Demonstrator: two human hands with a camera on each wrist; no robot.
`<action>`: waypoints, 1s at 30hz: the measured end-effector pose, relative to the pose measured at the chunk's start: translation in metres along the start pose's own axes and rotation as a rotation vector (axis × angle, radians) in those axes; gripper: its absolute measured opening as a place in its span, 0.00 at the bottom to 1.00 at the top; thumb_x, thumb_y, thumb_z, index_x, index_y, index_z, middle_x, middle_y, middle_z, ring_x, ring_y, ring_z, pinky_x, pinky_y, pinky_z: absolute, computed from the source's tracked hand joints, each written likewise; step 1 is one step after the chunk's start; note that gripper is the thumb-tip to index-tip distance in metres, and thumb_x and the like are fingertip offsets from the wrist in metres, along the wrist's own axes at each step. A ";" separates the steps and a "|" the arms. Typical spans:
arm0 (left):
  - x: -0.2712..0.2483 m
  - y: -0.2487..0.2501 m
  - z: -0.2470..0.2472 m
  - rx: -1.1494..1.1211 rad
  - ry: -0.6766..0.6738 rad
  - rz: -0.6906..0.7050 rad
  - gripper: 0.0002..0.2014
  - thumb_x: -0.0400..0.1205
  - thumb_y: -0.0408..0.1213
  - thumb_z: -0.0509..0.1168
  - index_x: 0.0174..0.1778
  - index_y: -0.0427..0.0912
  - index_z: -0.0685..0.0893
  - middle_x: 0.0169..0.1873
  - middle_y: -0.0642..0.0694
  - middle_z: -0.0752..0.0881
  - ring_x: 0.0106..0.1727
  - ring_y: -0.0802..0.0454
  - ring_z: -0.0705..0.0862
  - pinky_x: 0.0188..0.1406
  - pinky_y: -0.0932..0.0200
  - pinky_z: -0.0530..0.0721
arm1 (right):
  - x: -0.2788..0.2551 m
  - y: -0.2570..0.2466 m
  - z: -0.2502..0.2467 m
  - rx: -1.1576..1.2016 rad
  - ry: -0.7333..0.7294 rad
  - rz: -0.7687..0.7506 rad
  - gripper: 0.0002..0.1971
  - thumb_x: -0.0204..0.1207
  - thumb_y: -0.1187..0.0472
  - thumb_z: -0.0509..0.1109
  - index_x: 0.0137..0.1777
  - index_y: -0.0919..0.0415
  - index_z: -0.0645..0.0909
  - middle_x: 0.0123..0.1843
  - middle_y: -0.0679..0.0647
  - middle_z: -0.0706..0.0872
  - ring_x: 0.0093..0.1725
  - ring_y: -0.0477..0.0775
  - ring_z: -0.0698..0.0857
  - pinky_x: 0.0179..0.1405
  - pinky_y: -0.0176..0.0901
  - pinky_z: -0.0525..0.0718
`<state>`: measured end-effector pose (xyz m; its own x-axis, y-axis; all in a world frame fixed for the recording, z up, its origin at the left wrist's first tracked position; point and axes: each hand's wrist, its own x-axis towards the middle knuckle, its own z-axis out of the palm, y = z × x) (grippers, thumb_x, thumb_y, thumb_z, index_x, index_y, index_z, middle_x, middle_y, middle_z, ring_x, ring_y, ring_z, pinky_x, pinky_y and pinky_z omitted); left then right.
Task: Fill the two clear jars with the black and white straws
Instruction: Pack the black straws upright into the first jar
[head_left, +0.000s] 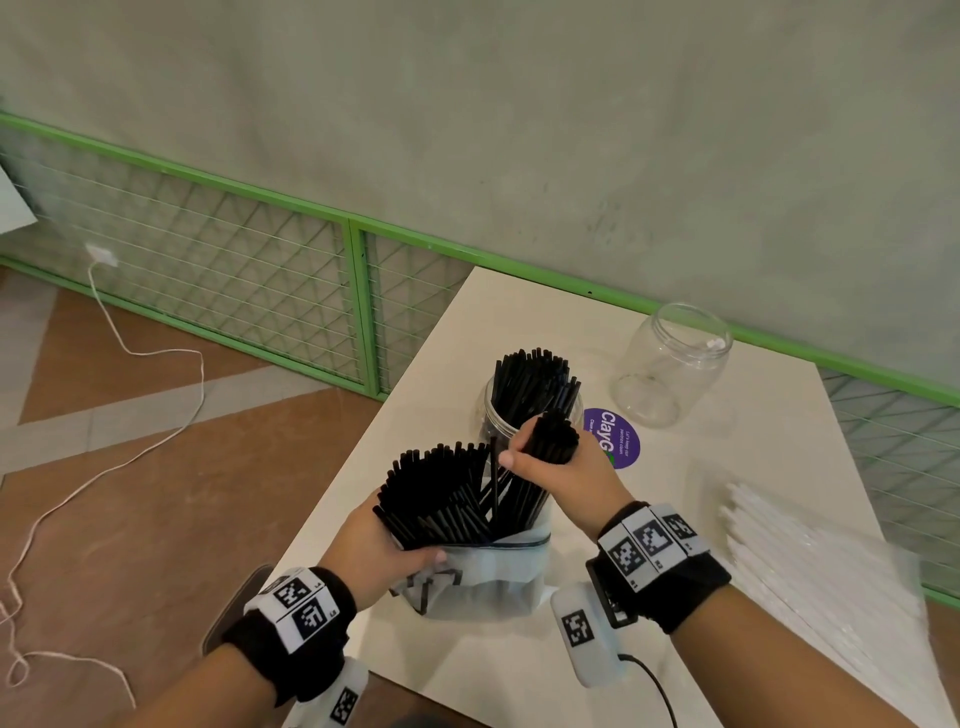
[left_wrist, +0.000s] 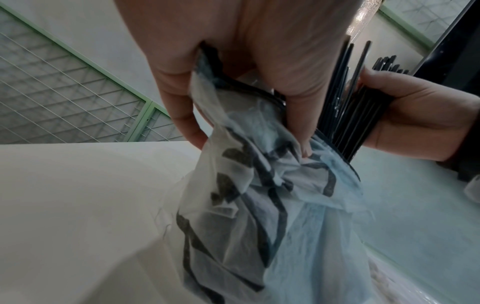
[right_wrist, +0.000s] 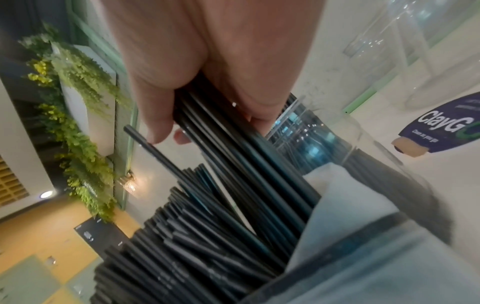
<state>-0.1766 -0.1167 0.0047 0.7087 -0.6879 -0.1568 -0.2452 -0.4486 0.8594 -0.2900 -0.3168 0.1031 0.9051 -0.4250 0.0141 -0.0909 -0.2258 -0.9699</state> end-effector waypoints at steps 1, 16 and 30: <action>0.000 0.000 0.000 0.005 0.002 0.004 0.35 0.63 0.47 0.81 0.66 0.53 0.77 0.56 0.62 0.83 0.59 0.62 0.80 0.61 0.60 0.77 | 0.000 -0.001 -0.001 0.020 0.013 0.008 0.06 0.72 0.65 0.76 0.38 0.62 0.81 0.38 0.53 0.83 0.41 0.44 0.82 0.46 0.33 0.81; 0.000 0.005 0.003 0.008 0.030 -0.003 0.29 0.64 0.44 0.81 0.61 0.52 0.79 0.49 0.61 0.84 0.52 0.63 0.82 0.53 0.61 0.79 | 0.000 -0.039 -0.009 0.043 0.130 -0.085 0.06 0.76 0.64 0.72 0.38 0.57 0.83 0.36 0.49 0.89 0.43 0.48 0.87 0.51 0.44 0.81; 0.004 0.003 0.003 -0.016 0.001 -0.013 0.30 0.63 0.46 0.81 0.61 0.49 0.81 0.49 0.60 0.85 0.52 0.64 0.82 0.57 0.58 0.80 | 0.008 -0.033 -0.005 0.067 0.216 0.016 0.10 0.76 0.60 0.73 0.34 0.47 0.85 0.35 0.51 0.89 0.45 0.58 0.88 0.60 0.63 0.83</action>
<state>-0.1763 -0.1226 0.0053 0.7126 -0.6814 -0.1670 -0.2258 -0.4481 0.8650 -0.2814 -0.3173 0.1361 0.7933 -0.6073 0.0432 -0.0703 -0.1618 -0.9843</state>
